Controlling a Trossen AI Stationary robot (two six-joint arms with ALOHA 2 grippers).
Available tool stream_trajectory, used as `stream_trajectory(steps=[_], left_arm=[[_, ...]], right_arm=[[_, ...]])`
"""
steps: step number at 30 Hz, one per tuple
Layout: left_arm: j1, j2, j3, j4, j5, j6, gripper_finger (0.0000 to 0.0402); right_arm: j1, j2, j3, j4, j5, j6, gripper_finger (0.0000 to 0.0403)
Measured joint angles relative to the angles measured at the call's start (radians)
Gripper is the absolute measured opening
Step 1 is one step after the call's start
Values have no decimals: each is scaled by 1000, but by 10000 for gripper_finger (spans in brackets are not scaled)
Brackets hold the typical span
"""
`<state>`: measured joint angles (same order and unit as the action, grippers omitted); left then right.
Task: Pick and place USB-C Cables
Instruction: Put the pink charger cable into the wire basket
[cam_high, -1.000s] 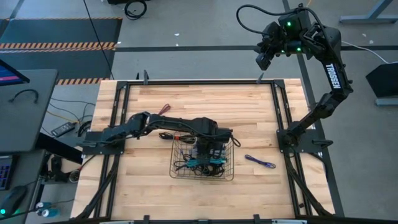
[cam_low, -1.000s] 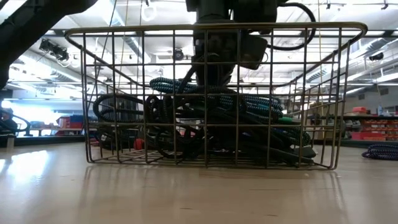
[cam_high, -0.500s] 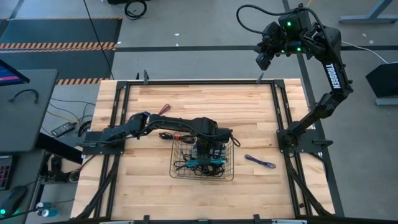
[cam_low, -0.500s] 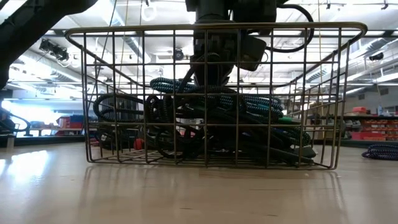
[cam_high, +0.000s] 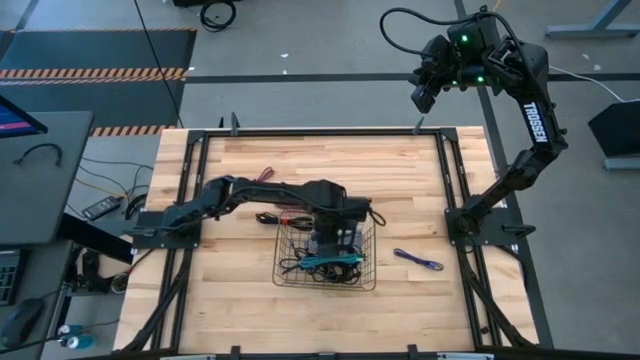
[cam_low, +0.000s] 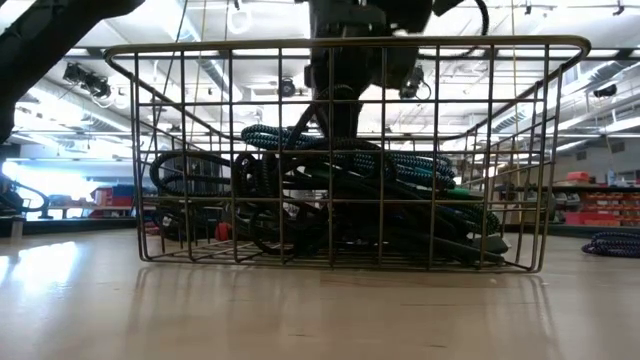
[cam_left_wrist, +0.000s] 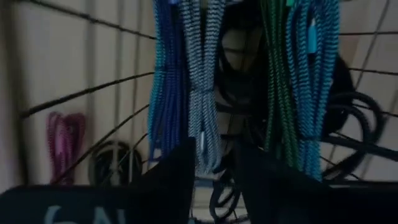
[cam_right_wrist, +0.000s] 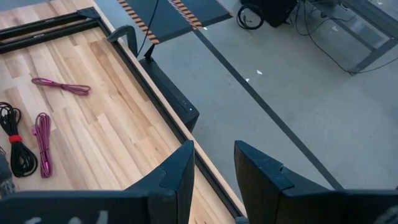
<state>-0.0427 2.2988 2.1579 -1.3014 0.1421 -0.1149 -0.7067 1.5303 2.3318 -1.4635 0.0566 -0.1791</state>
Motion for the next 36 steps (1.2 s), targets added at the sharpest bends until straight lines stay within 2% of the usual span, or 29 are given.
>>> stream_trajectory(steps=[6,10,13,15,17,27,36], left_arm=[[29,-43,101,-59,-17,-21,156],[70,-65,200,-146,-160,-70,164],[114,-139,140,-192,-274,-122,161],[155,-166,133,-269,-318,-177,159],[199,-184,109,-269,-347,-211,159],[417,-215,-5,-270,-327,-266,158],[557,-213,-340,-239,-247,-270,158]], right_arm=[[0,0,0,0,0,-7,119],[0,0,0,0,0,-8,119],[0,0,0,-1,0,-22,119],[-1,0,0,0,0,-36,119],[-2,0,0,-1,1,-51,119],[-19,0,0,3,6,-110,119],[-37,0,0,29,6,-120,119]])
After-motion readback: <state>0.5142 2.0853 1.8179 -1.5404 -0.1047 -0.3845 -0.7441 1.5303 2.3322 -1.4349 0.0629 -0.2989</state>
